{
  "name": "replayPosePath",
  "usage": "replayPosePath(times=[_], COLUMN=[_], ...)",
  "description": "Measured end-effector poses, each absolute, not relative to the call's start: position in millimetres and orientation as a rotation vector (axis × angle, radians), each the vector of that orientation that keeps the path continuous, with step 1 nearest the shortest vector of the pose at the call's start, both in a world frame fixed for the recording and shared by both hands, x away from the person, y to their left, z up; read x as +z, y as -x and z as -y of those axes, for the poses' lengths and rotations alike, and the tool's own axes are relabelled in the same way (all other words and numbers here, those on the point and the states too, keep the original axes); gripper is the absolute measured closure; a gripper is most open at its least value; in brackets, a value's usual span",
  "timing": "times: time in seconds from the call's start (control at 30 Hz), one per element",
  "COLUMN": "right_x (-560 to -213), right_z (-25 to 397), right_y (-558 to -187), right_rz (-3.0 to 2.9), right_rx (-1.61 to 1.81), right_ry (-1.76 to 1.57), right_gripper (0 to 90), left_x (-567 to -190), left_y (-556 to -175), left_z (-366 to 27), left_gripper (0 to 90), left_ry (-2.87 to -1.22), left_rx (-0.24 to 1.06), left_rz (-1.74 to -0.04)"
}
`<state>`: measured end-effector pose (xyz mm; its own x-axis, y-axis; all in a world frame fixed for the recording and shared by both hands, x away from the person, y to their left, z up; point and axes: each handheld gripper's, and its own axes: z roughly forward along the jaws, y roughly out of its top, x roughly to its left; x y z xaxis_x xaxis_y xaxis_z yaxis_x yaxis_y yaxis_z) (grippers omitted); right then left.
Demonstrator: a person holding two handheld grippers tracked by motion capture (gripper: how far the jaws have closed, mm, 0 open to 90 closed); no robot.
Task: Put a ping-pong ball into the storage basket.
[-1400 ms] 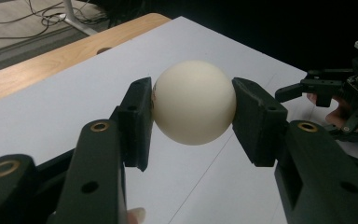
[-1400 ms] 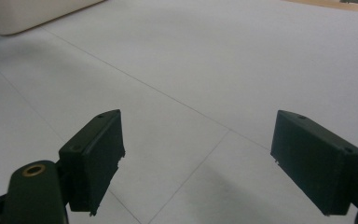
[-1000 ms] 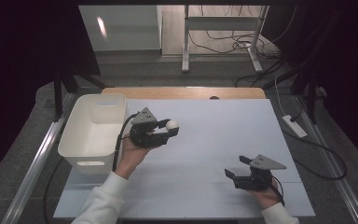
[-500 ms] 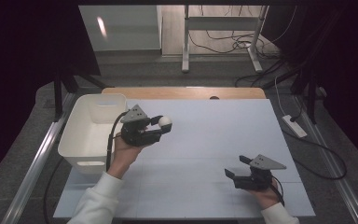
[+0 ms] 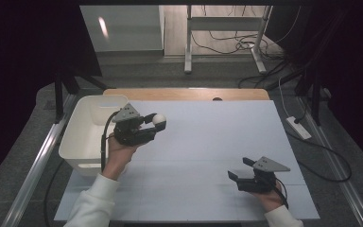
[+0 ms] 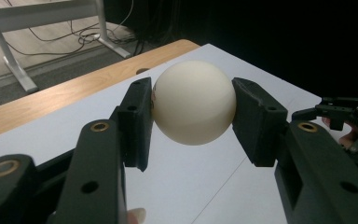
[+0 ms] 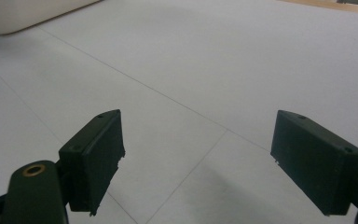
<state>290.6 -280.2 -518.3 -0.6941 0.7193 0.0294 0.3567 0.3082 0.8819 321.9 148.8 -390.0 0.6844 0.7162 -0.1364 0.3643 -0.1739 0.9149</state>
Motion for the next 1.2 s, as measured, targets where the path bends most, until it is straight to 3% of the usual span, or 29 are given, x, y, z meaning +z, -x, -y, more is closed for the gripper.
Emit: replayPosePath(times=[1.2], right_x=[-517.7], right_z=[279.4], right_y=[-290.8], right_rz=[-2.206], right_rx=[1.347], right_ry=[-0.961], right_gripper=[16.9], left_x=[-374.5], left_y=[-316.3], left_z=[-185.8], left_gripper=[51.0], left_ry=[-1.716], left_rx=[0.49], left_rz=[-0.937])
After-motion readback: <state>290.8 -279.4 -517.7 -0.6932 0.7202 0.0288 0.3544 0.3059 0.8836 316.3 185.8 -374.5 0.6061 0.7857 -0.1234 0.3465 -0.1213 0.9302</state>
